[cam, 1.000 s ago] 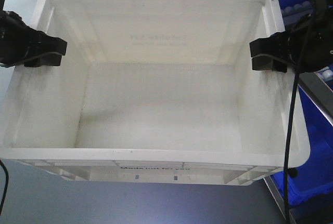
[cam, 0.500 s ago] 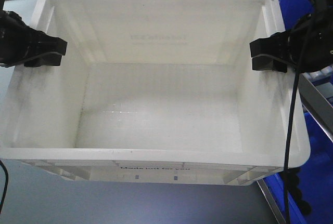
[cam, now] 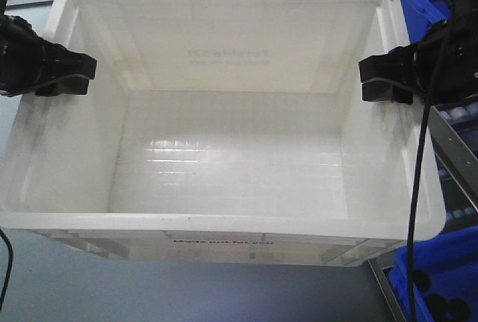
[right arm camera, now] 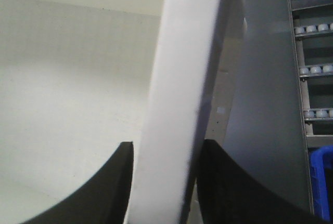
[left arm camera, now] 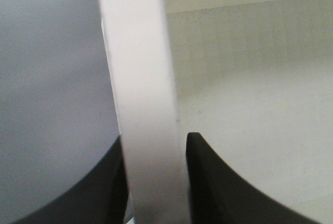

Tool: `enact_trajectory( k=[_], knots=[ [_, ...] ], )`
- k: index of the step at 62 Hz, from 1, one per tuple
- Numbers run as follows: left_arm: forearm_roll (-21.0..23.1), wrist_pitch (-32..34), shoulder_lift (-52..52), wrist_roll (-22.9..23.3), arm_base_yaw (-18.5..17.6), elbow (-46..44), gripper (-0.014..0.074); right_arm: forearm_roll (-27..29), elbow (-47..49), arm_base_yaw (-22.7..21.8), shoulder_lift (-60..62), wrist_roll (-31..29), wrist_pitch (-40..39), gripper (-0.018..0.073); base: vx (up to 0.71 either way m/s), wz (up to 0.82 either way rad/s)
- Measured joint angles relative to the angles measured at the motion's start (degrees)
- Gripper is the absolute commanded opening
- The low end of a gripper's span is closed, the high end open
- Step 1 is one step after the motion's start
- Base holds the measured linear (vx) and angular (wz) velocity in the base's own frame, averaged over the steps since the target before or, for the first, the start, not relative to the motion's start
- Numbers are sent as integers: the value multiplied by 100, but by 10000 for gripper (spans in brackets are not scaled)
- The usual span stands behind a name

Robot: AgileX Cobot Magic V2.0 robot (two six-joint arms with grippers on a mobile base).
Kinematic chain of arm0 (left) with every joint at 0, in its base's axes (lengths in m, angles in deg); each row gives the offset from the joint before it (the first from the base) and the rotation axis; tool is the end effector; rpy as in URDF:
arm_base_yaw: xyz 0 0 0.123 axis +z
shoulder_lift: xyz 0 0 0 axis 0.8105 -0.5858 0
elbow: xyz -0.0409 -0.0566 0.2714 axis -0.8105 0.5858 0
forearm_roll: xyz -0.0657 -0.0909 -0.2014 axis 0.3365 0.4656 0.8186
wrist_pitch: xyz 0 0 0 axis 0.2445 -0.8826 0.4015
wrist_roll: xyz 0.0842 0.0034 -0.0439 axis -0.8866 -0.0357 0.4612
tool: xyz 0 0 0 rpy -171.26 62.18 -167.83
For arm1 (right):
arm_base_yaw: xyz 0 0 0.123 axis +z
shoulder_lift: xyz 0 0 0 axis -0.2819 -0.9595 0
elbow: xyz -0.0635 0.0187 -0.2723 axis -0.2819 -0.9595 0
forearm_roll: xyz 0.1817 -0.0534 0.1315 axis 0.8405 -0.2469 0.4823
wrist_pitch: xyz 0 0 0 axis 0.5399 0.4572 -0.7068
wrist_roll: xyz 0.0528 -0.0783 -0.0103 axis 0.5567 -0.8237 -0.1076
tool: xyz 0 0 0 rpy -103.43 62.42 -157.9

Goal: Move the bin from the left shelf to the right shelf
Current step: 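Keep the tote gripped while the base drives toward the other shelf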

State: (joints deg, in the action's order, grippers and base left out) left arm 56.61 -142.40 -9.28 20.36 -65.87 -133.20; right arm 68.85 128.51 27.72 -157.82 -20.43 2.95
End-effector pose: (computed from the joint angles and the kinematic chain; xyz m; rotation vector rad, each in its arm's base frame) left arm 0.2474 -0.0684 0.3434 0.2198 2.5600 -0.3378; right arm 0.2335 0.0674 0.3467 -0.1881 2.5240 0.3966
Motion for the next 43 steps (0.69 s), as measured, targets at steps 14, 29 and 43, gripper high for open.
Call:
enact_trajectory(
  k=[14,29,43],
  knots=[
    [0,0,0,0,0,0,-8,0,0,0,0,0,0,-4,29,30],
    [0,0,0,0,0,0,-8,0,0,0,0,0,0,-4,26,38],
    [0,0,0,0,0,0,-8,0,0,0,0,0,0,-4,25,39]
  ],
)
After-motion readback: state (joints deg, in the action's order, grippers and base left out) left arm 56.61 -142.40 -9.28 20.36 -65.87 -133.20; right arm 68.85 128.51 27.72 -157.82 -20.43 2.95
